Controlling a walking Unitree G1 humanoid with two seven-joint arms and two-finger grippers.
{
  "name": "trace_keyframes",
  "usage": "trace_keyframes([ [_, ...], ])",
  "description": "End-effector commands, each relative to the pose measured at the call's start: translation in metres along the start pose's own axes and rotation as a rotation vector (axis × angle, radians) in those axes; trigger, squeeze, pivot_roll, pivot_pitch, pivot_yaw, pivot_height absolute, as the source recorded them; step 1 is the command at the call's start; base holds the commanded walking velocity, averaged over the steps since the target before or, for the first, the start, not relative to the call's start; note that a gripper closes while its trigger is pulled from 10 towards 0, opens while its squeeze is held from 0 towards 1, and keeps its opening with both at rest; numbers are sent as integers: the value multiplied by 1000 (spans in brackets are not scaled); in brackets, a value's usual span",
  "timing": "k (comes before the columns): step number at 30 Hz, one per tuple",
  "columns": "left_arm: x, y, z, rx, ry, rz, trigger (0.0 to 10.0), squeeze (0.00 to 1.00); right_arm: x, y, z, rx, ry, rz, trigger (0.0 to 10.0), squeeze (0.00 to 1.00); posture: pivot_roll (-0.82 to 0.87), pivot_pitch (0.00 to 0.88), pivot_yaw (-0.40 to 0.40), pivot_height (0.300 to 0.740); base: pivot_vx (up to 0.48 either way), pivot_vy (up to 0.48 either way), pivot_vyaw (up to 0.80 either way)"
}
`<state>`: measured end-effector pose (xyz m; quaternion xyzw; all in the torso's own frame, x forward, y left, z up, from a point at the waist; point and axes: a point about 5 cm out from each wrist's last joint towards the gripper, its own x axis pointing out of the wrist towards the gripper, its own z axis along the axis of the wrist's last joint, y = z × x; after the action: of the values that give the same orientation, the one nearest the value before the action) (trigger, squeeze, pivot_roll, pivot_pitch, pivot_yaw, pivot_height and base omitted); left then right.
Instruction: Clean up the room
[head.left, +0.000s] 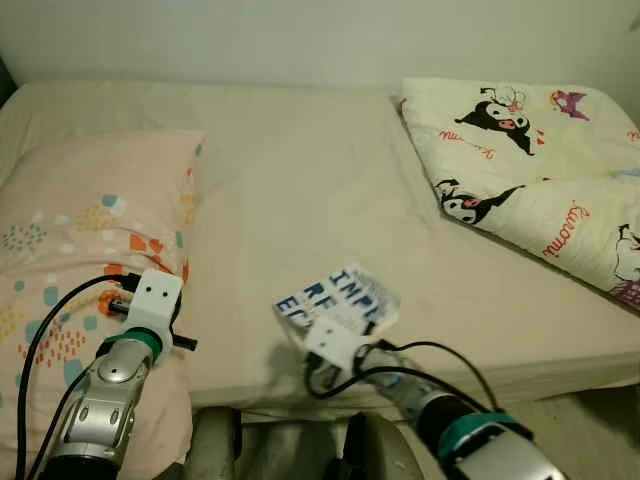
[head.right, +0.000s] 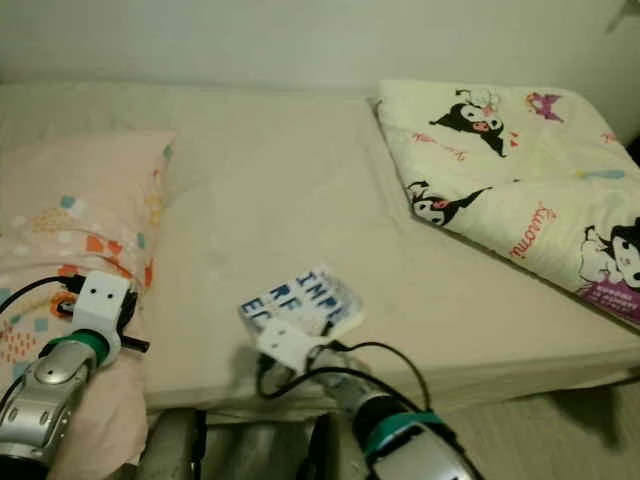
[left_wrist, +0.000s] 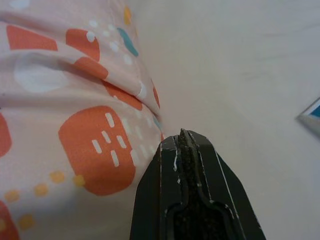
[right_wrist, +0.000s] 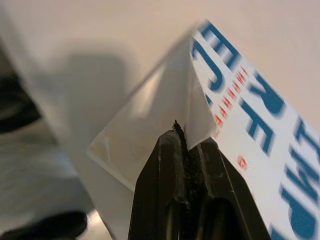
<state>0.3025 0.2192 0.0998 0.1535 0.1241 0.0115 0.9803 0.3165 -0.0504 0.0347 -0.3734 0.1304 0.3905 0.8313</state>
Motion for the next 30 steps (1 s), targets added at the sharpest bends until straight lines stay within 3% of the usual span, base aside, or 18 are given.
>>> trace_keyframes([
  [1, 0, -3, -5, 2, 17, -7, 10000, 0, 2, 12, 3, -41, -18, 41, 0, 0, 256, 152, -60, 625, 0, 0, 0],
  [10, 1, -2, -5, 1, 16, 1, 10000, 0, 7, 25, 27, -75, -141, 114, 0, 0, 261, 147, -69, 625, 0, 0, 0],
  [15, 1, -2, -4, 1, 14, 1, 10000, 0, 8, 20, 23, -74, -98, 74, 0, 0, 259, 141, -71, 625, 0, 0, 0],
  [18, 2, -3, -3, 3, 11, -1, 10000, 0, 10, 15, 21, 26, -27, 17, 0, 0, 260, 152, -71, 625, 0, 0, 0],
  [23, 2, -3, -3, 6, 11, -1, 10000, 0, 14, 21, 31, 106, -34, 41, 0, 0, 260, 152, -71, 625, 0, 0, 0],
  [27, 2, -1, -3, 9, 12, 0, 10000, 0, 20, 19, 48, 248, -50, -12, 0, 0, 266, 147, -67, 625, 0, 0, 0],
  [30, 2, -1, -3, 10, 11, 0, 10000, 0, 21, 17, 52, 265, -59, -24, 0, 0, 269, 147, -66, 625, 0, 0, 0],
])
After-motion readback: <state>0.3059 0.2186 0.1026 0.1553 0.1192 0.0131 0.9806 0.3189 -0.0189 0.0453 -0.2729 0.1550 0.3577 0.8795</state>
